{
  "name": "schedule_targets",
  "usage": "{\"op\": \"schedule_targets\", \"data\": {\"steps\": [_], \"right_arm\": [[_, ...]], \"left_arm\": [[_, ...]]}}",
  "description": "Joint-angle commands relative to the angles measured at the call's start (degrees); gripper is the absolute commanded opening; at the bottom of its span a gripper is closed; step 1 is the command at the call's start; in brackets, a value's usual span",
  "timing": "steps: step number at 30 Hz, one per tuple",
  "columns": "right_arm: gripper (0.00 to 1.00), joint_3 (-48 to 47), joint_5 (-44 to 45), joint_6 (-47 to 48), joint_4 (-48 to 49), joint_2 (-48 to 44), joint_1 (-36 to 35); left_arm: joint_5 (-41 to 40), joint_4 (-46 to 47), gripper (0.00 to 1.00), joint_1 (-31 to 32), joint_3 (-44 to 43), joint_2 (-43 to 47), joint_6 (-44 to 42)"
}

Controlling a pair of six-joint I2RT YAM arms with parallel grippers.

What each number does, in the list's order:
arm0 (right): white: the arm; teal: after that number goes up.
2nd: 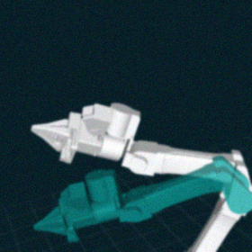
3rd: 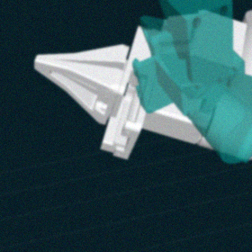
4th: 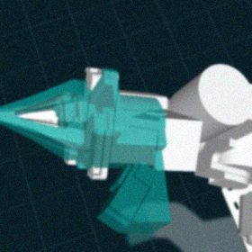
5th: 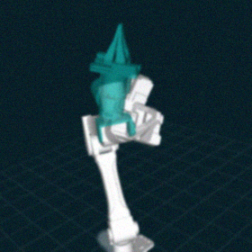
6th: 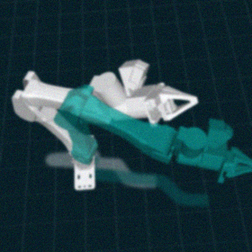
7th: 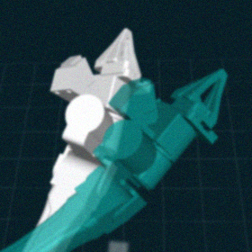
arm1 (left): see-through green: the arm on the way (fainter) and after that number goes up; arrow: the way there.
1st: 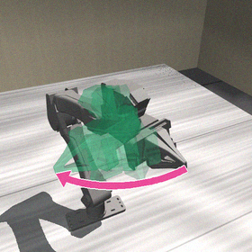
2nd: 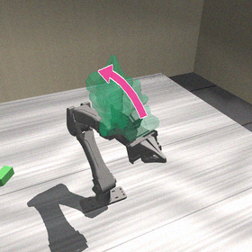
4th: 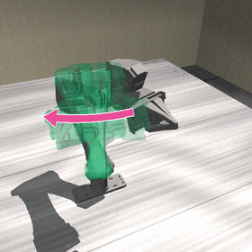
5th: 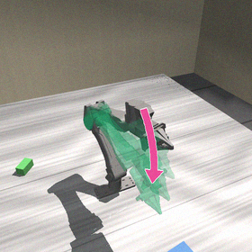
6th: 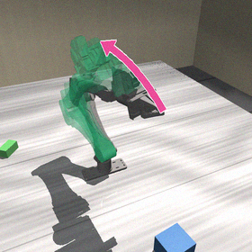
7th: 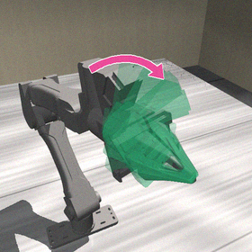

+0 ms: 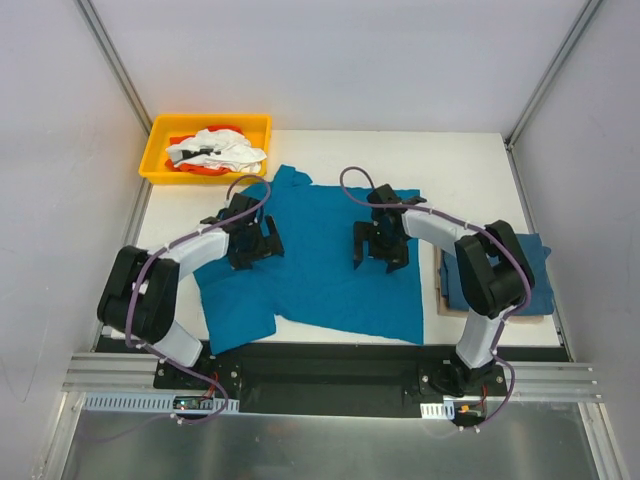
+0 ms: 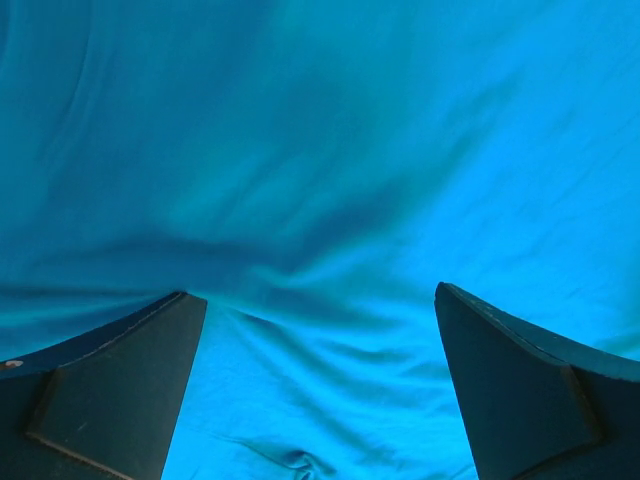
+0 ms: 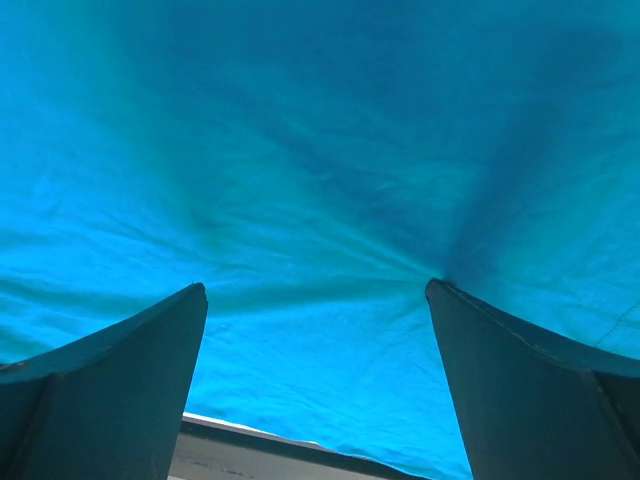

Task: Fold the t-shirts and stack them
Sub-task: Flatten out the tshirt

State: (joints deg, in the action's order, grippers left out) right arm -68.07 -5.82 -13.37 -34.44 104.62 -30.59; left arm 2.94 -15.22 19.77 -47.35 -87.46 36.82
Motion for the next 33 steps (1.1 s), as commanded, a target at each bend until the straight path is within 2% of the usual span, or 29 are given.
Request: {"op": "schedule_targets", "data": {"steps": [1, 5, 12, 16, 20, 24, 26, 28, 29, 33], "right_arm": [[0.97, -1.6, 0.7, 1.8, 0.5, 3.2, 5.4], [0.97, -5.5, -1.8, 3.1, 0.7, 5.0, 10.7], [0.97, -13.7, -1.5, 4.3, -0.5, 9.2, 15.4], [0.97, -16.8, -0.9, 5.4, -1.0, 10.0, 16.2], [0.97, -18.1, -1.4, 5.5, -1.2, 9.2, 16.1], [0.97, -16.4, 0.9, 5.6, -1.3, 3.1, 15.5], [0.97, -13.8, 2.7, 5.7, -1.5, -0.3, 14.6], [0.97, -9.7, 5.5, 5.9, -1.4, -6.9, 12.8], [0.97, -8.3, 10.2, 5.8, -0.9, -11.7, 12.1], [0.97, 0.0, 15.0, 4.1, 0.6, -23.0, 10.6]], "left_arm": [[4.6, 3.3, 0.99, -0.3, -5.1, -8.2, -0.7], [7.7, 3.3, 0.99, -0.3, -12.9, -15.0, -1.7], [10.5, 3.3, 0.99, -0.3, -23.9, -24.7, -2.4], [10.7, 3.2, 0.99, -0.3, -29.0, -26.6, -3.1], [10.6, 2.8, 0.99, -0.3, -30.2, -25.2, -3.9], [10.3, 2.0, 0.99, -0.3, -26.7, -17.3, -4.0], [9.5, 1.9, 0.99, -0.3, -22.2, -13.1, -3.9], [8.8, 1.6, 0.99, -0.3, -16.8, -5.7, -3.8], [7.4, 1.3, 0.99, -0.3, -14.9, -0.5, -3.5], [1.9, -4.4, 0.99, -0.4, -5.7, 11.9, -1.6]]}}
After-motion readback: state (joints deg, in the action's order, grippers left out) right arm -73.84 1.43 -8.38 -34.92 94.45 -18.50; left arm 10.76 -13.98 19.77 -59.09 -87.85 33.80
